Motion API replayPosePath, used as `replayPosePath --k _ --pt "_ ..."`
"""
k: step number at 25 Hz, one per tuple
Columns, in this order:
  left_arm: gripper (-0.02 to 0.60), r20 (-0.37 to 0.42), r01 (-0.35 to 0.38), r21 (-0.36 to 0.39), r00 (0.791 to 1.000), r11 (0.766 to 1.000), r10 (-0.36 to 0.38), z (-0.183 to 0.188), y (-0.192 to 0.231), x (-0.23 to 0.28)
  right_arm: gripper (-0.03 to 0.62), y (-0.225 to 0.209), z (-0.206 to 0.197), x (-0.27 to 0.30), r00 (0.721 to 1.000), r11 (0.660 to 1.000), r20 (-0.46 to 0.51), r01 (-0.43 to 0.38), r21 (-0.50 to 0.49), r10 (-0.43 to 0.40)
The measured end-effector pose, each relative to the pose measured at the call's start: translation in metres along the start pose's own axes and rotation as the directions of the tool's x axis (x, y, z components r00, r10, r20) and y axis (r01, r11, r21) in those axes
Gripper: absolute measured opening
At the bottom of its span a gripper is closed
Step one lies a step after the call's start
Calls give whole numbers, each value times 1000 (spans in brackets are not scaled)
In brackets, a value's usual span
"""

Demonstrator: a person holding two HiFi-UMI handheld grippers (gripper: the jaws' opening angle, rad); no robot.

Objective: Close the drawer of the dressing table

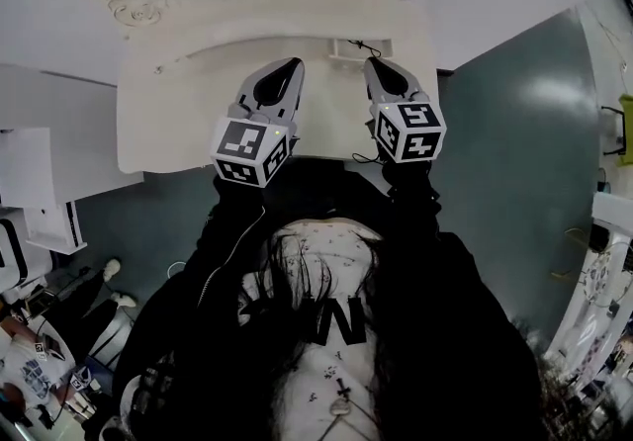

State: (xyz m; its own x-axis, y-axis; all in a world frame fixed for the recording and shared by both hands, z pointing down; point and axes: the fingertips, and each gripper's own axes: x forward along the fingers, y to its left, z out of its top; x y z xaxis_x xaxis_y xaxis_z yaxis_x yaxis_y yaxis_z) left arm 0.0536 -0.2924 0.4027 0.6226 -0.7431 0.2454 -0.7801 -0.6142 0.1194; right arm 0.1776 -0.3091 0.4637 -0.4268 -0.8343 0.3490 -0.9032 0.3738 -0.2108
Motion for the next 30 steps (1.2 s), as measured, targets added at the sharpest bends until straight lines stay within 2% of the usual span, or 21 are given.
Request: replayPosePath --k 8,10,12,16,20,30 --pt "-5 5 -10 -5 1000 1000 10 -3 -6 8 9 -22 -62 20 987 999 -159 -21 -36 15" --pt "-5 5 -13 -7 1000 1000 13 -3 -4 8 11 -26 -81 28 976 997 -216 -31 -66 16" --pt "-5 3 -16 -9 1000 1000 16 -3 -2 8 63 -34 -97 37 964 995 -266 -25 -96 -2" --pt "-5 -1 -26 -9 1000 1000 26 -3 9 8 64 -51 -121 56 941 991 -334 19 -130 -62" --pt "-5 -2 -30 -8 1000 1000 30 0 17 8 64 -61 -141 67 908 987 -409 20 -159 -85" --pt "-5 -10 -28 -12 1000 1000 28 -3 22 10 72 -71 -137 80 915 987 -391 37 -156 -96"
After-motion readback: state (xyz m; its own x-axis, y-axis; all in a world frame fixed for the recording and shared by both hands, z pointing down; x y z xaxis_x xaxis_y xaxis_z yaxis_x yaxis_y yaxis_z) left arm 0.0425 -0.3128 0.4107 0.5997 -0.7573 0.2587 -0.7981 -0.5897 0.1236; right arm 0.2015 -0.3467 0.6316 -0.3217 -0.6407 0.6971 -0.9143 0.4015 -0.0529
